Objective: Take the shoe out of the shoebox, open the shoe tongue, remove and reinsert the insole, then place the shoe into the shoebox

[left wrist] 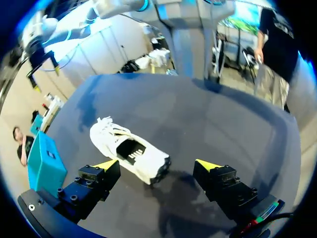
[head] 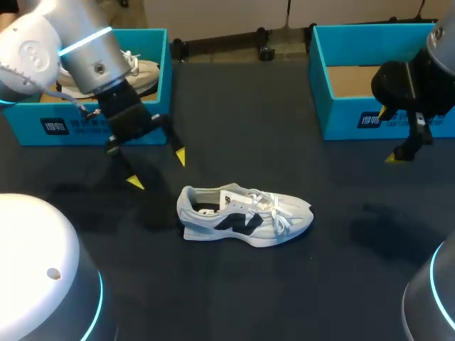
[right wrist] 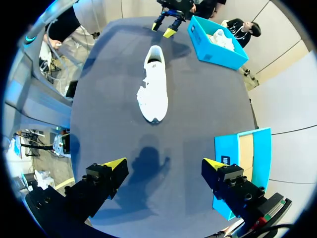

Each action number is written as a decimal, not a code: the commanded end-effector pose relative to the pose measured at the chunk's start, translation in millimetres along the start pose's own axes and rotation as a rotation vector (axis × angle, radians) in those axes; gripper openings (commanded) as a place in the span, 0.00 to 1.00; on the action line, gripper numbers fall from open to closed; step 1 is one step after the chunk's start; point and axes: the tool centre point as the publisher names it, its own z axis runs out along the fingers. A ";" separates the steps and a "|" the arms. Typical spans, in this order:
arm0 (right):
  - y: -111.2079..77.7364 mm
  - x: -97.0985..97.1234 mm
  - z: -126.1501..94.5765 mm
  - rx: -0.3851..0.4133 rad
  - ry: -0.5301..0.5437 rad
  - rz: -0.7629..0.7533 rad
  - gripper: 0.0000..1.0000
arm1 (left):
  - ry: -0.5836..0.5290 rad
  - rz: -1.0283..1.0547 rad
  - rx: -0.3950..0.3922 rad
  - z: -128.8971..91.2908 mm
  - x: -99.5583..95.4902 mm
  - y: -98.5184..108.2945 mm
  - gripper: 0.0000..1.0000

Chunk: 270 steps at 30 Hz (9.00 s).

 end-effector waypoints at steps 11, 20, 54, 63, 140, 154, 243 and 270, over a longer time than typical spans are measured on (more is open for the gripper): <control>1.1 -1.4 1.4 0.004 0.002 0.001 1.00 | -0.168 -0.187 0.165 14.7 34.2 11.9 1.00; 1.1 -1.4 1.4 0.004 0.002 0.001 1.00 | -0.313 -0.323 0.229 23.6 56.3 24.4 1.00; 1.1 -1.4 1.4 0.004 0.002 0.001 1.00 | -0.561 -0.587 0.248 43.2 109.7 47.2 1.00; 1.1 -1.4 1.4 0.004 0.002 0.001 1.00 | -0.618 -0.661 0.285 48.1 103.6 55.1 1.00; 1.1 -1.4 1.4 0.004 0.002 0.001 1.00 | -0.702 -0.848 0.307 103.4 15.0 62.6 1.00; 1.1 -1.4 1.4 0.004 0.002 0.001 1.00 | -0.661 -0.867 0.323 121.4 -6.2 50.8 1.00; 1.1 -1.4 1.4 0.004 0.002 0.001 1.00 | -0.641 -0.931 0.294 129.8 -10.7 70.1 0.00; 67.9 -21.4 12.3 0.036 0.015 0.670 1.00 | -0.641 -0.931 0.294 129.8 -10.7 70.1 0.00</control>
